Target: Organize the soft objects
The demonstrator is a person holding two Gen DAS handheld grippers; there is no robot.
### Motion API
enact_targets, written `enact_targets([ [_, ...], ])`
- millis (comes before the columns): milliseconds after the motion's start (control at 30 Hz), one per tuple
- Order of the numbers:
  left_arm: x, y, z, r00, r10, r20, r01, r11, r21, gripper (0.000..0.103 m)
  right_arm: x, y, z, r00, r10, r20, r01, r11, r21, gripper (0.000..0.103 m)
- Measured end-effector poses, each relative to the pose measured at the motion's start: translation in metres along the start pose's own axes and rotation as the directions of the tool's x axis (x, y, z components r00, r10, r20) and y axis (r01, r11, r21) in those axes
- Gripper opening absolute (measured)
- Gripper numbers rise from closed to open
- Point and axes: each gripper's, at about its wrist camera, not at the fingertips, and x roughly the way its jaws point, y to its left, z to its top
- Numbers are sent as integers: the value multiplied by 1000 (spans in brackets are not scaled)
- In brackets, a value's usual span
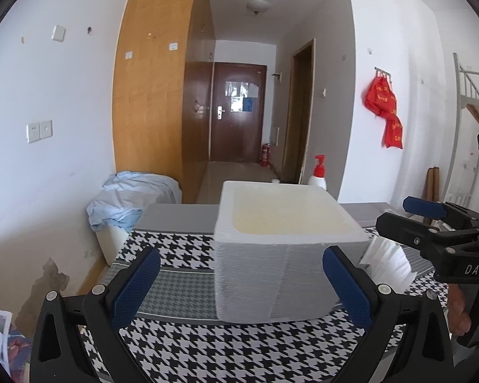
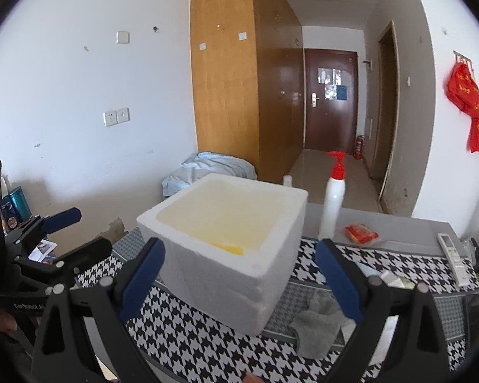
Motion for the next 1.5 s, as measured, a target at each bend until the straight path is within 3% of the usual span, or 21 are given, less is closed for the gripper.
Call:
enact_targets([
  [900,-1,-45,-27,996,-86,17,85,995,53,102,-36,-29,-54,996,-80,25,79,996,47,97],
  [1500,18,-78,-46,985,-171,-24,172,984,52,102,-44,-62,-84,992,-125,11,123,986,110,97],
])
